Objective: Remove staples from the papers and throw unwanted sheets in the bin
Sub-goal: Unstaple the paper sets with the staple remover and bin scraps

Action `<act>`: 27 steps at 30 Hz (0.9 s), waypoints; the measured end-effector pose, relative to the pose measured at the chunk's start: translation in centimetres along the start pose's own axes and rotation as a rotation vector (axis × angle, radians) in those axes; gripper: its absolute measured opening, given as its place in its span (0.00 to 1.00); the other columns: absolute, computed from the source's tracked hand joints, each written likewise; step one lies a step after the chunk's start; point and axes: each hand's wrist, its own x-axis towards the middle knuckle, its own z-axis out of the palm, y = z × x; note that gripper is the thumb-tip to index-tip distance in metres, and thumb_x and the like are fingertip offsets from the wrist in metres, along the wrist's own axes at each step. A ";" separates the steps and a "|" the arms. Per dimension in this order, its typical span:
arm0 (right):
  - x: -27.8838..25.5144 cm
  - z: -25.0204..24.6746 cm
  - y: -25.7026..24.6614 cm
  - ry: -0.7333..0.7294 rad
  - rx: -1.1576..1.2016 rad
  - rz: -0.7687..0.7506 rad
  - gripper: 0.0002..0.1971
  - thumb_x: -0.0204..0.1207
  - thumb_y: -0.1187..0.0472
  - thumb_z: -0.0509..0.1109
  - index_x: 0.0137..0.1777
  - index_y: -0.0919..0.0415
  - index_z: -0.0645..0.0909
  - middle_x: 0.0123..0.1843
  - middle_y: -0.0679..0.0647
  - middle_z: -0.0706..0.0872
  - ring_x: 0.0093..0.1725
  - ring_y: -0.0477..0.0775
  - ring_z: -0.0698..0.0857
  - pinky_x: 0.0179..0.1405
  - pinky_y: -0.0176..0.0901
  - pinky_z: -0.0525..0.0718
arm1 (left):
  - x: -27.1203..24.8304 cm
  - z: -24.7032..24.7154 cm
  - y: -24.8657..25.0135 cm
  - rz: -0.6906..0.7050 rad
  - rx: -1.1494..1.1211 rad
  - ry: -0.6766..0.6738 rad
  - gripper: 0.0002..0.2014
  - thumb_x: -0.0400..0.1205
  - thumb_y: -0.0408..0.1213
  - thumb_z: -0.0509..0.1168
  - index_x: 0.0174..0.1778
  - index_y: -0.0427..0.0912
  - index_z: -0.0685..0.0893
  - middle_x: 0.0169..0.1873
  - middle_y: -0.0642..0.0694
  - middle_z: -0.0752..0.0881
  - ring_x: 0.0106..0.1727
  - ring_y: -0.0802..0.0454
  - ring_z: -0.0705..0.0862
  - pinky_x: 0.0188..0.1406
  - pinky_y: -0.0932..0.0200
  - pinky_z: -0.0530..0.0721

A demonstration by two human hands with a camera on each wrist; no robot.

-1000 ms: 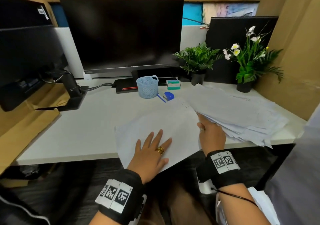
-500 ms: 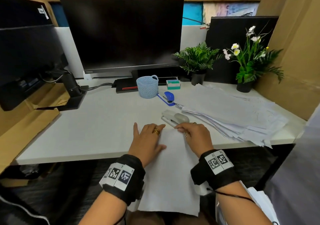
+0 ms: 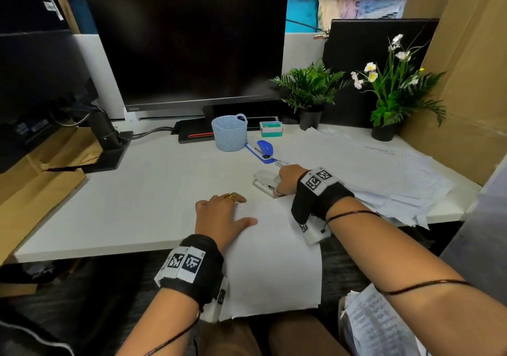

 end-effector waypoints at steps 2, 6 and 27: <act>-0.3 0.2 -0.3 0.011 -0.013 -0.003 0.24 0.80 0.52 0.63 0.71 0.64 0.71 0.69 0.61 0.78 0.67 0.58 0.77 0.63 0.43 0.75 | 0.0 -0.1 -0.3 -0.086 -0.040 -0.023 0.27 0.68 0.67 0.68 0.57 0.55 0.80 0.55 0.56 0.85 0.61 0.53 0.80 0.60 0.53 0.66; -2.1 -0.5 0.3 0.062 0.156 -0.008 0.23 0.82 0.55 0.61 0.73 0.66 0.68 0.70 0.62 0.75 0.68 0.59 0.76 0.62 0.42 0.74 | -0.2 -0.2 -0.7 -0.139 -0.163 -0.042 0.24 0.70 0.61 0.72 0.55 0.50 0.83 0.54 0.52 0.86 0.57 0.51 0.83 0.61 0.53 0.76; -9.4 3.8 0.6 0.715 1.514 -0.123 0.17 0.76 0.72 0.66 0.64 0.63 0.74 0.54 0.55 0.82 0.51 0.50 0.82 0.50 0.39 0.81 | -2.0 -4.0 4.6 0.261 -0.251 0.038 0.11 0.84 0.40 0.61 0.51 0.40 0.87 0.50 0.47 0.88 0.50 0.54 0.83 0.44 0.75 0.67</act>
